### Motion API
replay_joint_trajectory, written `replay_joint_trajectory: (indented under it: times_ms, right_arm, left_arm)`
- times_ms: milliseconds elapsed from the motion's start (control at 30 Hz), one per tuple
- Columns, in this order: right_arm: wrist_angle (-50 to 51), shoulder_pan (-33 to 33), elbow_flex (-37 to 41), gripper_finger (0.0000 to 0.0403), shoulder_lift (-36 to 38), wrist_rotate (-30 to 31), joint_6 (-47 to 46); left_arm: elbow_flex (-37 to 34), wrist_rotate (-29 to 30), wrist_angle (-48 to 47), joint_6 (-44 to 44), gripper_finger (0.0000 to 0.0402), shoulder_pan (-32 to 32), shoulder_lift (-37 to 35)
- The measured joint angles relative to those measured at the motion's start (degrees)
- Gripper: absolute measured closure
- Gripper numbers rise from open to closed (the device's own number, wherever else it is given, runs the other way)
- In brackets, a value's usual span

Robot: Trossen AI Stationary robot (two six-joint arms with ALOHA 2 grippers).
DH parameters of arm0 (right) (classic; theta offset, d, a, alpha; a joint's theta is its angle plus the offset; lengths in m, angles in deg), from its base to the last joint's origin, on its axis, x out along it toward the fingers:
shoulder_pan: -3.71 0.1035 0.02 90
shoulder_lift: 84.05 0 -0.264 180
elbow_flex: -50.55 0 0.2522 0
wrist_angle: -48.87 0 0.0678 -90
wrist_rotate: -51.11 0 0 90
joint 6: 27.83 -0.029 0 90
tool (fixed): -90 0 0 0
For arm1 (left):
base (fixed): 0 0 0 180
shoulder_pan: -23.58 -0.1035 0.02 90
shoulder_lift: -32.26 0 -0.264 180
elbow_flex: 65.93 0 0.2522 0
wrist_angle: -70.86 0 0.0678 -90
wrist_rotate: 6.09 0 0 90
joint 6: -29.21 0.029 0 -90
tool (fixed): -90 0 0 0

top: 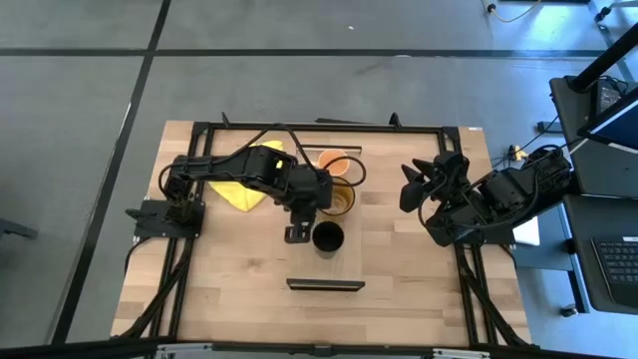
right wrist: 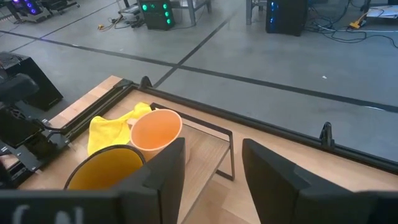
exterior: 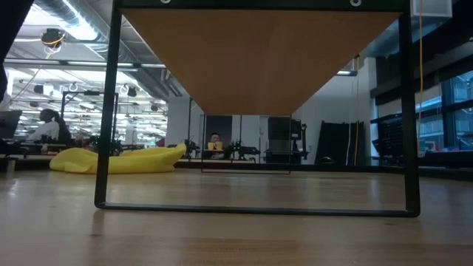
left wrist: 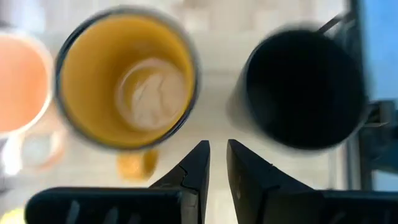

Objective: Stack small to large cups/mugs on shelf
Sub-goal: Put the black cup on the shelf

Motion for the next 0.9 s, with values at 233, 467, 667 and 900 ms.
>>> replay_joint_trajectory:
  times_ms: [233, 467, 667, 900]
  right_arm:
    - [0.0, 0.0, 0.0, 0.0242, 0.0, 0.07, 0.01]
    - [0.0, 0.0, 0.0, 0.0242, 0.0, 0.15, 0.02]
    - [0.0, 0.0, 0.0, 0.0242, -0.02, 0.2, 0.04]
    - [-0.01, 0.0, 0.0, 0.0242, -0.02, 0.2, 0.04]
  left_arm:
    - [0.0, 2.4, -2.85, 0.04, 0.0359, -0.04, 0.0]
    - [-2.01, 2.08, -2.06, 0.07, 0.0373, -0.15, 0.33]
    - [-4.93, -0.51, 0.54, 0.07, 0.0378, -0.15, 0.37]
    - [-5.07, -2.93, 3.69, 0.08, 0.0375, -0.13, 0.37]
